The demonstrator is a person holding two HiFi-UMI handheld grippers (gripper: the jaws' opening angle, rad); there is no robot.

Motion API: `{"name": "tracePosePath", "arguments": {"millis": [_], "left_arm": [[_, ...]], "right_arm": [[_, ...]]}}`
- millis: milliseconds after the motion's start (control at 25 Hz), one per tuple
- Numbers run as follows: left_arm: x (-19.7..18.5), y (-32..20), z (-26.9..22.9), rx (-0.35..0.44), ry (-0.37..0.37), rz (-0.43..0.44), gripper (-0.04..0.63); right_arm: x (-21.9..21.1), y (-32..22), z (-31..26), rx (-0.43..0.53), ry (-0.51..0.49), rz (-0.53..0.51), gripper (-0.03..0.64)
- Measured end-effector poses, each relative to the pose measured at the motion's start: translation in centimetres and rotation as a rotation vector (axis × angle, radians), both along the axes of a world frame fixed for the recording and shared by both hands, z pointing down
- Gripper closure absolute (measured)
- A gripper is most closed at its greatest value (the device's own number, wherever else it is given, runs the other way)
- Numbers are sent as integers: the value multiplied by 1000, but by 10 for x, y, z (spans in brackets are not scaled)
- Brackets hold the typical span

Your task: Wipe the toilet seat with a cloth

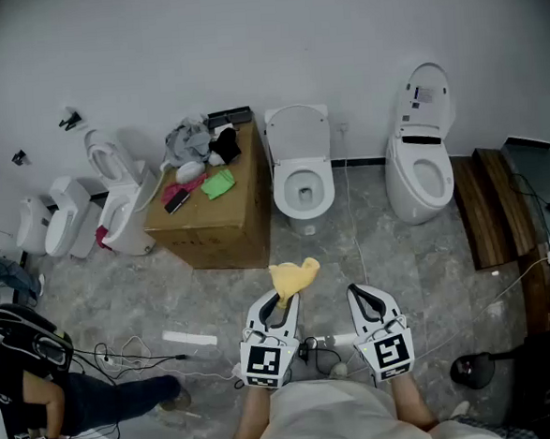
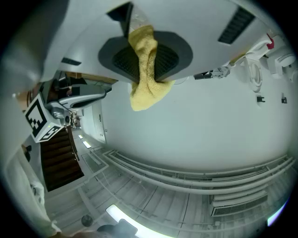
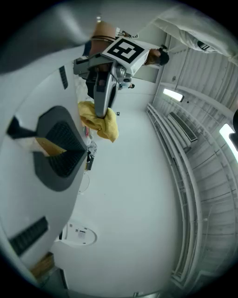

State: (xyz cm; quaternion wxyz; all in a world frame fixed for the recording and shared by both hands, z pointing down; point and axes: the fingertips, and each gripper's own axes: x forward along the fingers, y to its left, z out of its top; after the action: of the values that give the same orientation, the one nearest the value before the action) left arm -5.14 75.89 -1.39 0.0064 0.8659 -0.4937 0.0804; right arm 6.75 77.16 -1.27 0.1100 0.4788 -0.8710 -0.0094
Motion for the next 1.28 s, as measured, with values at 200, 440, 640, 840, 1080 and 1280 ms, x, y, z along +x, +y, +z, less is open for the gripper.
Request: {"name": "tracePosePath", "arguments": {"millis": [200,440,640,840,1080,1280], "left_arm": [[-17,-34,7,6,21,13,512],[-42,-104,16,-3,38,56,512],[-67,-160,20,-11,35,99,512],[-84,-203,26,-23,35,131,512],[-88,-241,28,-28,45,136,512],[-84,-267,35,-38,57,120,512]], "right_arm": [[-12,-38,9,15,-50,40,609],[-40,-105,13,-5,-16,70,610],[-66,-155,18,-11,-17,119,611],[-87,-191,17,-19,-8,147,611],[-88,-224,24,-38,8,167,610],[-86,-252,28,-44,15,147,609]]}}
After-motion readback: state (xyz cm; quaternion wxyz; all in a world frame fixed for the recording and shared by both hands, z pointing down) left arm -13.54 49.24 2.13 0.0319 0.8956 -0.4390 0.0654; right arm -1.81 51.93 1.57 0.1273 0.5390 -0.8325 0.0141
